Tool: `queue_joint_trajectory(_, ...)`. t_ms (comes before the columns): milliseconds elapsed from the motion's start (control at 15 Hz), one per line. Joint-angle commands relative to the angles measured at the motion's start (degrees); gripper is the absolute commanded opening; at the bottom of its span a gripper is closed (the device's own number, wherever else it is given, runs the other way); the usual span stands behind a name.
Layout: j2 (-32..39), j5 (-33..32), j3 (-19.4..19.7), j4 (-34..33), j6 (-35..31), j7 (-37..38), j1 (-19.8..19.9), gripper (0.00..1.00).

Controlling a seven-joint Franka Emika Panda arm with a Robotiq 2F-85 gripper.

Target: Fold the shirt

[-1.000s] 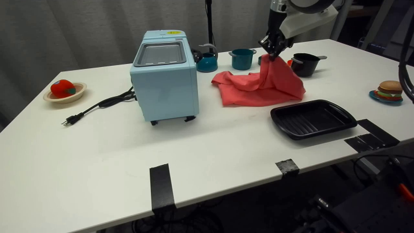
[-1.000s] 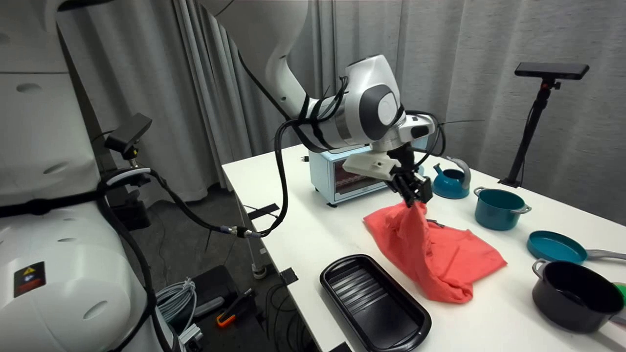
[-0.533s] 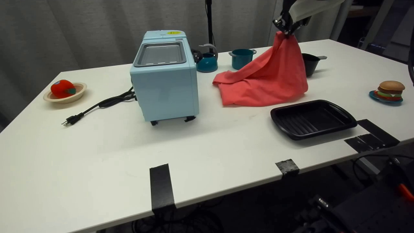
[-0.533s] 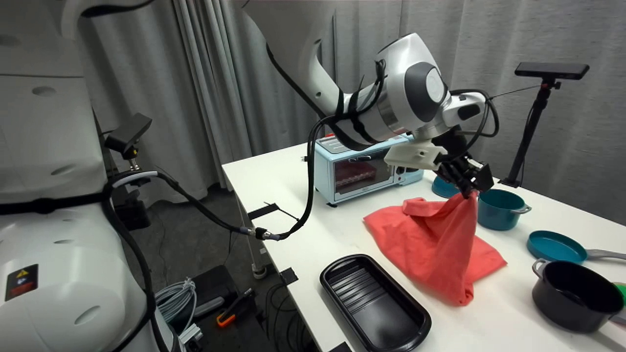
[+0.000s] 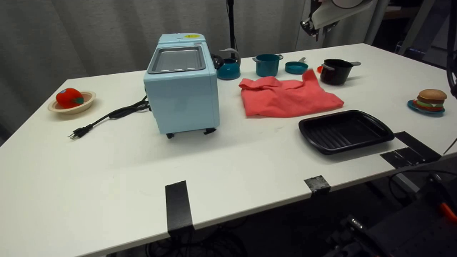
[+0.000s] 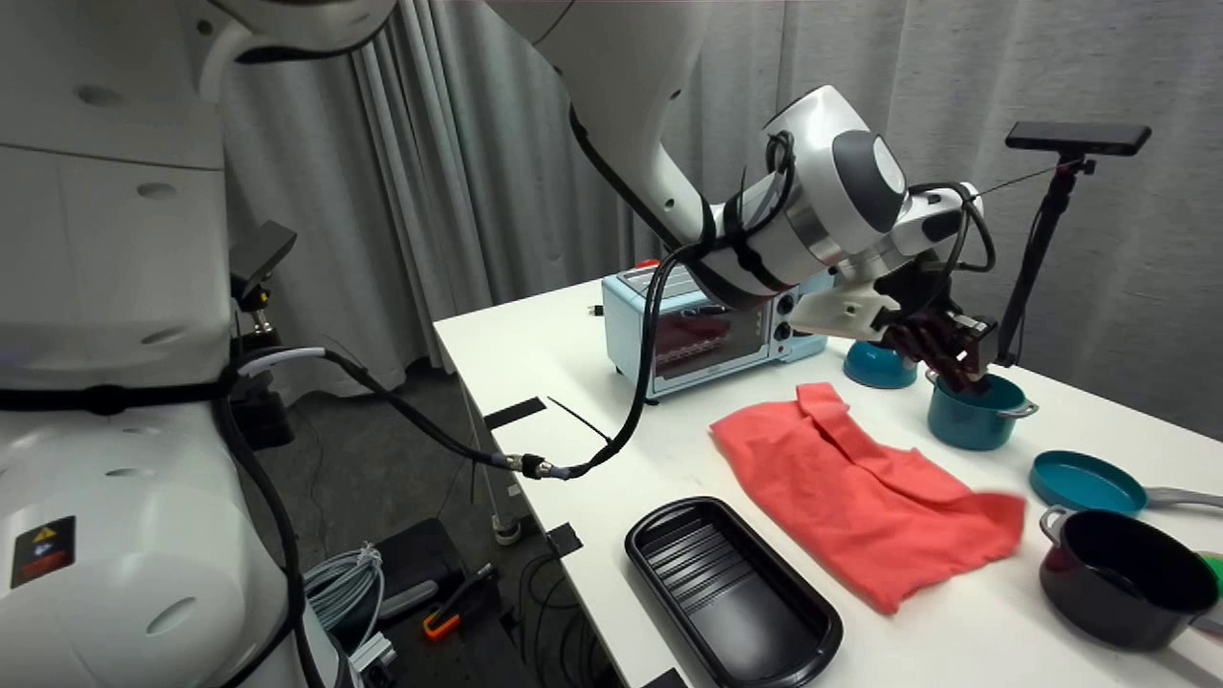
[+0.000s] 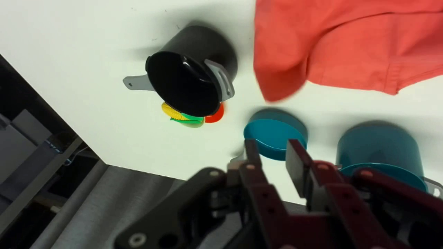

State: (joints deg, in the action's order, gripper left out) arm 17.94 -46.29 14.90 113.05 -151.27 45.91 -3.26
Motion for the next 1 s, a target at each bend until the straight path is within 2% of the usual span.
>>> queue_joint_trajectory(0,1.52,-3.45,0.13,-2.78,1.81,5.34,-0.76,0.60)
queue_joint_trajectory(333,-0.52,-5.53,-1.31,-1.65,0.87,7.39,-0.99,0.99)
queue_joint_trajectory(533,-2.41,-4.57,-2.62,-0.59,0.42,6.50,-0.62,1.00)
queue_joint_trajectory(733,-5.06,-0.97,-4.56,1.75,-0.68,3.43,0.81,1.00)
queue_joint_trajectory(867,-7.87,5.83,-7.13,5.53,-4.68,-2.91,2.97,1.00)
queue_joint_trajectory(933,-3.72,1.05,-4.82,0.65,-1.32,2.52,0.59,1.00)
